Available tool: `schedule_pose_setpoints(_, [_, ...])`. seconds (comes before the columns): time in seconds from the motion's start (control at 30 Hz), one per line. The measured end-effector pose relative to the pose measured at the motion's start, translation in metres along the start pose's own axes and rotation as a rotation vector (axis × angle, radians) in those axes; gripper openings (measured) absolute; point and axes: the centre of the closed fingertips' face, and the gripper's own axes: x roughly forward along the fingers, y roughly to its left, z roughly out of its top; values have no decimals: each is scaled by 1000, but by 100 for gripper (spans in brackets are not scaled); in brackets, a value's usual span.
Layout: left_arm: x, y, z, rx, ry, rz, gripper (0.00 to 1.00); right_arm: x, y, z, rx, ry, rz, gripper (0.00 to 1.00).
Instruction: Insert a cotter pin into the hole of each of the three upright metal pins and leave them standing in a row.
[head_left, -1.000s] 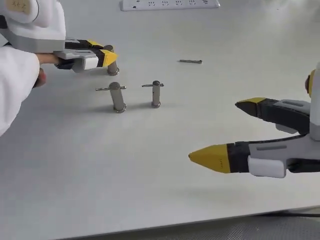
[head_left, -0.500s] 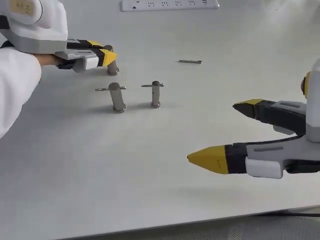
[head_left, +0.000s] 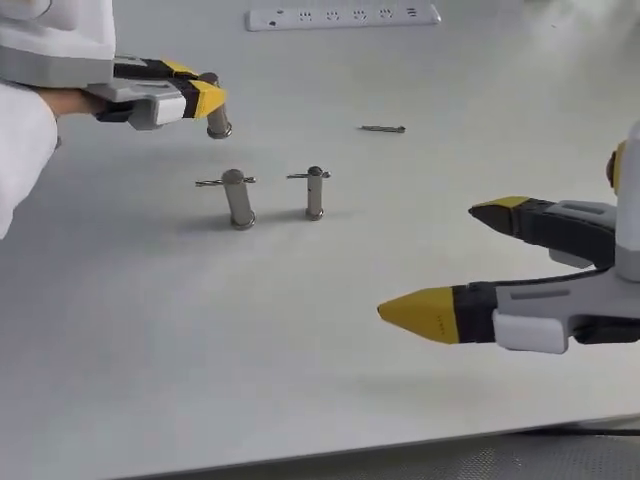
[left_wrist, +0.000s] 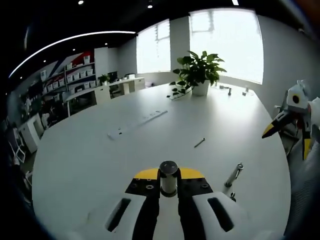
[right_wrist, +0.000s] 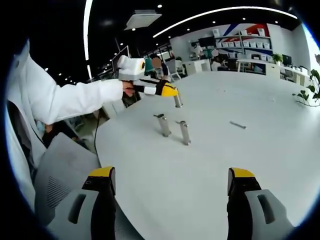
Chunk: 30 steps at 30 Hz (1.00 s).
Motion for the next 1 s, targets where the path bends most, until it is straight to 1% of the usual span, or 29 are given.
schedule_pose_setpoints(0.03, [-6,-7,8,18,-21,-12,10,0,0,0,-1,-1,1,91])
schedule_pose_setpoints(0.13, [-17,-22,21,37,-52,-46,10,-1,1,2,-3,-8,2,91])
schedule_pose_setpoints(0.17, [-23,-30,26,42,-65,-65,10,-1,1,2,-3,-9,3,91])
schedule_pose_setpoints(0.27, [-34,-48,33,73,-78,-98,10,-2,2,1,-7,-5,3,91])
schedule_pose_setpoints(0.33, [-40,-59,34,100,-78,-111,10,-2,2,1,-8,-6,3,91])
schedule_pose_setpoints(0.37, [-42,-62,33,99,-76,-116,10,-3,3,2,-10,-7,4,91])
schedule_pose_setpoints(0.43, [-47,-73,32,99,-75,-135,10,-3,3,2,-12,-10,4,91])
schedule_pose_setpoints(0.47, [-49,-79,29,90,-65,-145,10,-3,2,2,-12,-10,3,91])
schedule_pose_setpoints(0.5, [-49,-81,28,85,-61,-146,10,-3,2,2,-12,-11,3,91])
schedule_pose_setpoints(0.53, [-51,-86,24,83,-56,-150,10,-3,2,2,-12,-11,3,91])
schedule_pose_setpoints(0.67, [-55,-105,17,70,-59,-184,10,-4,2,2,-14,-8,2,91])
schedule_pose_setpoints(0.8, [-52,-122,9,72,-45,-213,10,-4,3,1,-14,-7,1,91])
schedule_pose_setpoints(0.87, [-50,-129,5,71,-40,-225,10,-4,4,0,-13,-5,1,91])
schedule_pose_setpoints(0.9, [-51,-139,5,64,-37,-233,10,-4,4,0,-12,-5,1,91])
schedule_pose_setpoints(0.93, [-49,-143,2,66,-33,-240,10,-3,4,0,-11,-7,1,91])
schedule_pose_setpoints(1.0, [-44,-148,-9,76,8,-248,10,-3,4,-1,-9,-4,1,91])
